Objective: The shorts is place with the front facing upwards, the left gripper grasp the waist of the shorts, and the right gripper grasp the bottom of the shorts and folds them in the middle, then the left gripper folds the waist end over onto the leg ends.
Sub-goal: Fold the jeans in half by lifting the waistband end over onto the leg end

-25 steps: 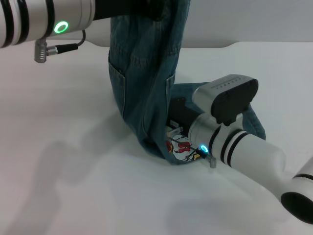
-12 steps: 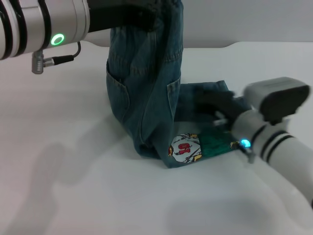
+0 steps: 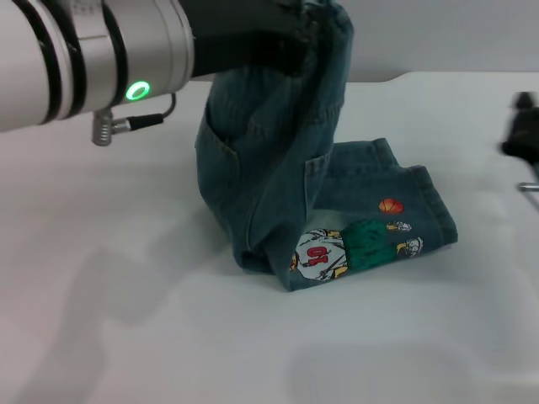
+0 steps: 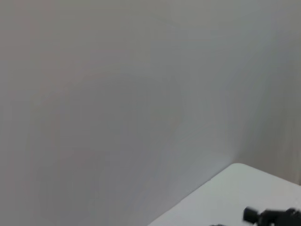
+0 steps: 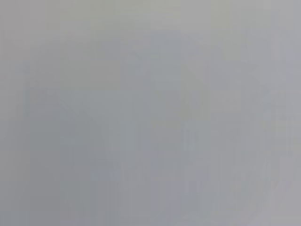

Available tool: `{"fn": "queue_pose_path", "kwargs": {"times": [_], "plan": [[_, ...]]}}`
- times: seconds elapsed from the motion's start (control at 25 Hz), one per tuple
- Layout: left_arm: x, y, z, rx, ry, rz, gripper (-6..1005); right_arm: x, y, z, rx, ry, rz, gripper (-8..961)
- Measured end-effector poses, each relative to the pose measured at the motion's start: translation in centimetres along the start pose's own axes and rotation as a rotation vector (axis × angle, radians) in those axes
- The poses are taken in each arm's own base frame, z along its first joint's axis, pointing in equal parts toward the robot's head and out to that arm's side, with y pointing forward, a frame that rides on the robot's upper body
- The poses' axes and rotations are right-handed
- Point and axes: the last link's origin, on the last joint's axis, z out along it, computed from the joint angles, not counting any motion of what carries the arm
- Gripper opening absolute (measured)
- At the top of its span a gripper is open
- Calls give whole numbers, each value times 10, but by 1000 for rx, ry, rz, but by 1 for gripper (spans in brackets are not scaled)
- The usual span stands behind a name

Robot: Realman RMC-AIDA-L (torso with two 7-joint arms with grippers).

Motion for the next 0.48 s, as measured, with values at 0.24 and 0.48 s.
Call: {"fn": "queue_pose_path", "kwargs": {"times": [0.24,0.48], "plan": [[-9,22,14,-69,10,-7,155,-5,-27,-28,96,-94,-17,4],[-16,31,25,-93,12,-14,169,-6,-32,-37,108,-114,-24,7]]}}
